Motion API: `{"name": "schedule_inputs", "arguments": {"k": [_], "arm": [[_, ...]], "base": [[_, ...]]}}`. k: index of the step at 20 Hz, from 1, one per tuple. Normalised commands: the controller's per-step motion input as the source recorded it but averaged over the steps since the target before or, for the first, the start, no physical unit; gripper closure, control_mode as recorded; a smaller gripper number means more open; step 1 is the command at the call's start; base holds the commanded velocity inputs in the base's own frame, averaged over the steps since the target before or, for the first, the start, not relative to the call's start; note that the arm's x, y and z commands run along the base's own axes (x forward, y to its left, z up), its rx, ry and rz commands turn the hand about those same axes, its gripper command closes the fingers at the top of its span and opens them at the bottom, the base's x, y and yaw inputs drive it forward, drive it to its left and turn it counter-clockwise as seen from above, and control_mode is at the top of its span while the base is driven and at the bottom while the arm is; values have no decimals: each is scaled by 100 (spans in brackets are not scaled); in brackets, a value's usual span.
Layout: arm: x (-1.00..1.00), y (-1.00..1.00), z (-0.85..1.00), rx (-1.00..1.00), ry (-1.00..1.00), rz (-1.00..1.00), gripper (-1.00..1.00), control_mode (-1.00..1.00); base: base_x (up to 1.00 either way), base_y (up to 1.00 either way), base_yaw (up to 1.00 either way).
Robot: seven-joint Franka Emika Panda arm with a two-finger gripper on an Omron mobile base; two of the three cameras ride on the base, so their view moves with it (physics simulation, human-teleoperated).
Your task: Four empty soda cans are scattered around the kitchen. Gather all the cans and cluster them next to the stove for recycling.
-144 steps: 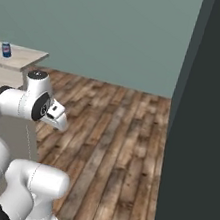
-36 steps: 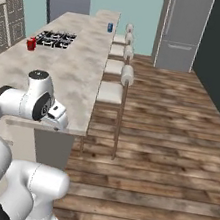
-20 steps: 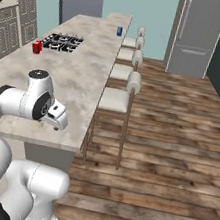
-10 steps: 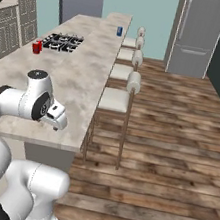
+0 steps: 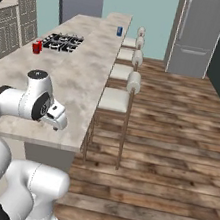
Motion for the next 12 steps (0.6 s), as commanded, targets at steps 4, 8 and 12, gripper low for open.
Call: {"name": "schedule_inputs", "arguments": {"k": [4, 8, 12], "arm": [[0, 0, 0, 0, 0, 0, -100, -100], [6, 6, 17, 0, -5, 6, -100, -100], [21, 11, 37, 0, 0, 15, -100, -100]], "base": [[0, 0, 0], [0, 0, 0], [0, 0, 0]]}}
